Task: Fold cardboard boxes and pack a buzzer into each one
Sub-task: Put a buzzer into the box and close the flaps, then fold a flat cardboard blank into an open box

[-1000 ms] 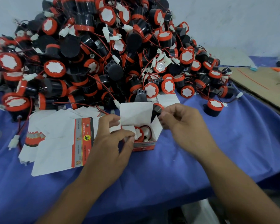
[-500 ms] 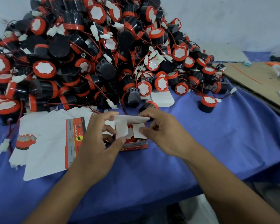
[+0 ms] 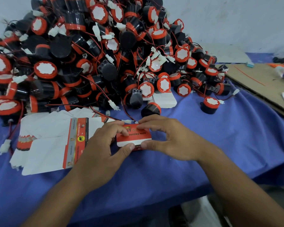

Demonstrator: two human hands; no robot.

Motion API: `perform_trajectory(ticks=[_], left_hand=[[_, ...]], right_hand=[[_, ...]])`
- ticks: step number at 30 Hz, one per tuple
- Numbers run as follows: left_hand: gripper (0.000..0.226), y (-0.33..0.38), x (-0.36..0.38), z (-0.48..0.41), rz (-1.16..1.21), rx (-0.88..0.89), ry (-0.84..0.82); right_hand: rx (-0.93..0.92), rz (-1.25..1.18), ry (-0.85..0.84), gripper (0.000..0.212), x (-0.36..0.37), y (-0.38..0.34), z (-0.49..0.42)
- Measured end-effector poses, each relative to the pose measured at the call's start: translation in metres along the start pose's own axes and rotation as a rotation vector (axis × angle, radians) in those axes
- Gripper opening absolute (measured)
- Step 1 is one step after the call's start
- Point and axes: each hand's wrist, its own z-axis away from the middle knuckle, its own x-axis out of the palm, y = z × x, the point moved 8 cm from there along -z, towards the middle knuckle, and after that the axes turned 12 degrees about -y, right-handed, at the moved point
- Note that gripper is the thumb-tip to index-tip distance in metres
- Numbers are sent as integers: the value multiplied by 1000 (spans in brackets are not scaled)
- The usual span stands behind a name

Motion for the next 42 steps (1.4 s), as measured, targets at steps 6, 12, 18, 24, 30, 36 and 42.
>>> perform_trajectory(ticks=[6, 12, 18, 24, 30, 36, 42], left_hand=[[31, 4, -10, -5, -64, 30, 36], [31, 2, -10, -4, -139, 13, 13], [42, 8, -2, 2, -297, 26, -61], [54, 22, 2, 6, -514, 109, -95], [50, 28, 9, 8, -719, 146, -113], [48, 33, 12, 10, -683, 150, -92], [50, 17, 6, 10, -283, 46, -41]], right_hand=[[-10, -93, 67, 28, -3, 3, -3], [55, -38, -50, 40, 8, 10, -5], [82, -1, -145, 43, 15, 11, -1], [70, 233, -124, 46, 21, 6, 0], [72, 415, -56, 68, 45, -8, -9], [79, 549, 51, 72, 54, -4, -1], [81, 483, 97, 69, 58, -2, -4]])
